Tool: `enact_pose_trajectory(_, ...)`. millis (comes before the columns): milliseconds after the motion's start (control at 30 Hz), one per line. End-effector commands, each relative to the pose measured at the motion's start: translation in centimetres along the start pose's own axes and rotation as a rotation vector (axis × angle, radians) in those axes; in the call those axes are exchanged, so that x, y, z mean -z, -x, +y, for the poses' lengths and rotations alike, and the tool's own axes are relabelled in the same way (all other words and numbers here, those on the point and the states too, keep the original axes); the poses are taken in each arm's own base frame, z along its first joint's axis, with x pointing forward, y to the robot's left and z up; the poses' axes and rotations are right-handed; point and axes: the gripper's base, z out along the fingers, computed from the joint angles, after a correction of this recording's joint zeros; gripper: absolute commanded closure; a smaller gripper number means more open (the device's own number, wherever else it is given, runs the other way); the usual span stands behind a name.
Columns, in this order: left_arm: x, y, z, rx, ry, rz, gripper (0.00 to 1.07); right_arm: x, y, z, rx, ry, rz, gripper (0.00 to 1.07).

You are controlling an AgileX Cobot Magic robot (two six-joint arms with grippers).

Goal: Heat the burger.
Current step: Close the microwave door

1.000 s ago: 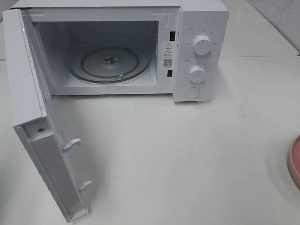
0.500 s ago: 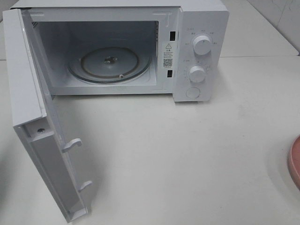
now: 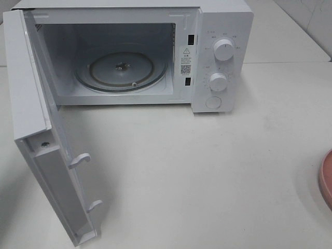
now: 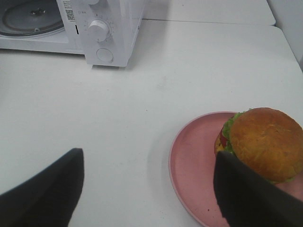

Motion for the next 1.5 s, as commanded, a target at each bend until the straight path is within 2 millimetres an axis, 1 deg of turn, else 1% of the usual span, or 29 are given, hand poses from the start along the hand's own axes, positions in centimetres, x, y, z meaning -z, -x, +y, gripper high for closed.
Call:
enact_pose_trajectory(33,-0.9,0.4,-1.1,-0.018,-0.093,-0.058,1.07,0.3,-0.1,0.0,0.006,-0.006,-0.041,0.32)
enact_pose_trajectory(67,-0.9,0.4,-1.1,-0.018,-0.093,-0.058,1.07,0.3,-0.1,0.0,0.006,-0.006,-0.041,0.32)
enact_pose_trajectory(133,-1.7,0.0,-1.8,-0.015,-0.141,-0.052,1.07,0.3,-0.1,0.0,0.006,-0.006,-0.041,0.32)
enact_pose_trajectory(167,-1.7,0.0,-1.8,-0.015,-0.141,-0.052,1.07,0.3,-0.1,0.0,0.006,-0.006,-0.041,0.32)
enact_pose_trajectory(233,-3.2,0.1,-3.5,-0.034,-0.224,-0.035,1.07,0.3,-0.1,0.0,0.006,-0.006,-0.041,0.32)
enact_pose_trajectory(333,-3.7,0.3,-3.9,-0.037,-0.241,-0.037,1.07,0.3,-0.1,0.0,0.006,-0.006,-0.041,0.32)
enact_pose_trajectory(400,-5.1,0.7,-5.1,-0.034,-0.282,-0.039,1.07,0.3,-0.1,0.0,0.006,-0.006,-0.041,0.32)
enact_pose_trajectory(433,-5.1,0.7,-5.1,-0.034,-0.282,-0.039,1.07,0.3,-0.1,0.0,0.006,-0.006,-0.041,0.32)
enact_pose_trajectory(500,-6.0,0.7,-5.9,-0.022,-0.3,-0.031,1.07,0.3,-0.1,0.0,0.006,-0.006,-0.041,0.32)
enact_pose_trajectory(600,-6.3,0.7,-6.1,-0.02,-0.307,-0.028,1.07,0.3,-0.1,0.0,0.006,-0.006,-0.041,0.32)
enact_pose_trajectory(667,-7.2,0.5,-7.4,-0.024,-0.346,-0.016,1.07,0.3,-0.1,0.0,0.006,-0.006,-0.041,0.32)
enact_pose_trajectory(700,-7.2,0.5,-7.4,-0.024,-0.346,-0.016,1.07,0.3,-0.1,0.0,0.006,-0.006,-0.041,0.32)
enact_pose_trajectory(767,-7.9,0.6,-8.4,-0.029,-0.374,-0.015,1.07,0.3,-0.1,0.0,0.006,-0.006,-0.041,0.32)
enact_pose_trajectory(800,-7.9,0.6,-8.4,-0.029,-0.374,-0.015,1.07,0.3,-0.1,0.0,0.006,-0.006,-0.041,0.32)
enact_pose_trajectory(867,-8.7,0.8,-9.3,-0.021,-0.385,-0.019,1.07,0.3,-0.1,0.0,0.006,-0.006,-0.041,0.32)
enact_pose_trajectory(900,-8.7,0.8,-9.3,-0.021,-0.385,-0.019,1.07,0.3,-0.1,0.0,0.006,-0.006,-0.041,0.32)
enact_pose_trajectory(933,-9.1,1.1,-9.7,-0.008,-0.384,-0.025,1.07,0.3,-0.1,0.0,0.006,-0.006,-0.041,0.32)
enact_pose_trajectory(1100,-10.0,1.4,-10.4,0.031,-0.369,-0.031,1.07,0.3,-0.1,0.0,0.006,-0.006,-0.041,0.32)
enact_pose_trajectory(1133,-10.5,1.5,-10.7,0.043,-0.368,-0.034,1.07,0.3,-0.1,0.0,0.006,-0.006,-0.041,0.32)
enact_pose_trajectory(1233,-10.9,1.7,-11.2,0.041,-0.377,-0.037,1.07,0.3,-0.1,0.0,0.006,-0.006,-0.041,0.32)
enact_pose_trajectory(1300,-11.5,1.8,-12.0,0.033,-0.395,-0.027,1.07,0.3,-0.1,0.0,0.006,-0.006,-0.041,0.32)
enact_pose_trajectory(1333,-11.5,1.8,-12.0,0.033,-0.395,-0.027,1.07,0.3,-0.1,0.0,0.006,-0.006,-0.041,0.32)
enact_pose_trajectory(1367,-11.9,2.1,-12.6,0.03,-0.406,-0.032,1.07,0.3,-0.1,0.0,0.006,-0.006,-0.041,0.32)
enact_pose_trajectory(1433,-12.1,2.1,-12.8,0.029,-0.409,-0.033,1.07,0.3,-0.1,0.0,0.006,-0.006,-0.041,0.32)
enact_pose_trajectory(1467,-12.5,2.5,-13.4,0.034,-0.417,-0.042,1.07,0.3,-0.1,0.0,0.006,-0.006,-0.041,0.32)
enact_pose_trajectory(1500,-12.5,2.5,-13.4,0.034,-0.417,-0.042,1.07,0.3,-0.1,0.0,0.006,-0.006,-0.041,0.32)
